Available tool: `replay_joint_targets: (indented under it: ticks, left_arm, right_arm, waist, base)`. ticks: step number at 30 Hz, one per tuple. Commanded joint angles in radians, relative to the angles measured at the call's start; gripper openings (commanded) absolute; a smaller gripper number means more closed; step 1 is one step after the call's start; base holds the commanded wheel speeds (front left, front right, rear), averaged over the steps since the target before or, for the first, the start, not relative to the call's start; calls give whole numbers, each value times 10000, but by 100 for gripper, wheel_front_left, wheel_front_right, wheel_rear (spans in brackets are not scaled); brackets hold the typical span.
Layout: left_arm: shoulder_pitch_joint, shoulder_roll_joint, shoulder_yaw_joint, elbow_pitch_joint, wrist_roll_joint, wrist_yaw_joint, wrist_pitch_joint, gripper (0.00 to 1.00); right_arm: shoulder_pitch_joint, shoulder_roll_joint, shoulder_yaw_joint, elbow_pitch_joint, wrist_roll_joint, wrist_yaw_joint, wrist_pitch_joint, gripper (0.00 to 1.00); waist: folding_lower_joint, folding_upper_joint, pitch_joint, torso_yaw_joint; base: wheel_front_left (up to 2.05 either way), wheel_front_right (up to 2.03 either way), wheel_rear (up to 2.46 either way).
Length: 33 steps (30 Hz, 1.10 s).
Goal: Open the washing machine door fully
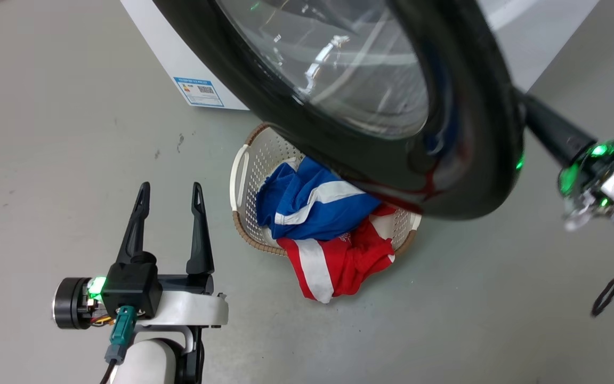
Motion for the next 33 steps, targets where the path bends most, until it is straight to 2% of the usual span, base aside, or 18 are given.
replay_joint_targets:
  ticks: [1,9,16,33]
  left_arm:
    - [101,1,13,24,62,-36,-28,100]
    - [299,0,50,110,132,-82,-27,100]
    - [457,0,18,197,182,-111,-27,100]
    - [746,-1,87,254,166,-58,-27,100]
  right_arm:
    - [483,201,184,-333,82,29,45,0]
    - [1961,627,806,-1598,41,29,36,0]
    - [3098,1137,1695,-2204,-143,29,-33,0]
    - [3763,2029,3835,-1954,-433,27,65,0]
  waist:
    - [0,0,-101,-21]
    - [0,0,-480,-31]
    - [0,0,-841,19]
    - [0,0,-1196,251]
  base:
    - [0,0,0]
    - [0,0,0]
    - [0,0,0]
    - [0,0,0]
